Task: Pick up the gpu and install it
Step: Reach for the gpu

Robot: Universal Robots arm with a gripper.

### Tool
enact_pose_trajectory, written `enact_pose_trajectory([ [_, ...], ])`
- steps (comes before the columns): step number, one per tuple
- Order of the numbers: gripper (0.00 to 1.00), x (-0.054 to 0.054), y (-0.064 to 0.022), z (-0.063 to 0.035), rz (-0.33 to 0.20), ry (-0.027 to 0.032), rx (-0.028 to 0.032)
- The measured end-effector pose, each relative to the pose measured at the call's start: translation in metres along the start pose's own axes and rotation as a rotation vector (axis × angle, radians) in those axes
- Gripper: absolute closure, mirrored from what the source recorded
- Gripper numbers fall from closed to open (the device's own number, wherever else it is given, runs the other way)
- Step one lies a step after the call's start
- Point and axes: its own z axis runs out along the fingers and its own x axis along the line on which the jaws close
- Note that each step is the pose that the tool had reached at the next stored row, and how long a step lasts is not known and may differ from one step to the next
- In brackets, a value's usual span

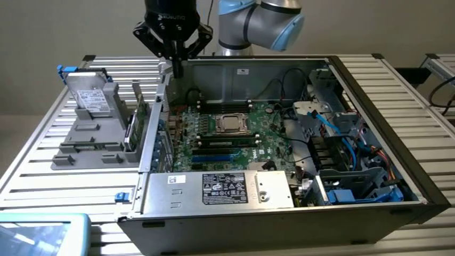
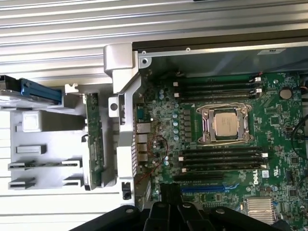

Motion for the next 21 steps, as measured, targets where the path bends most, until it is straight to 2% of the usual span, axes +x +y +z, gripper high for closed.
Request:
enact_pose_trajectory([
  [2, 0.88, 0.007, -0.0005, 0.0006, -0.001, -0.0138, -0.0010],
  [6, 0.88, 0.020, -0.0015, 0.0025, -0.002, -0.0534, -0.0038],
  [7, 0.88, 0.024, -0.0018, 0.0027, -0.003, -0.0576, -0.0041],
  [16, 0.88, 0.065, -0.0047, 0.0047, -0.003, -0.0585, -0.0057],
  [21, 0.88, 0.088, -0.0060, 0.0074, -0.003, -0.0581, -0.0126],
])
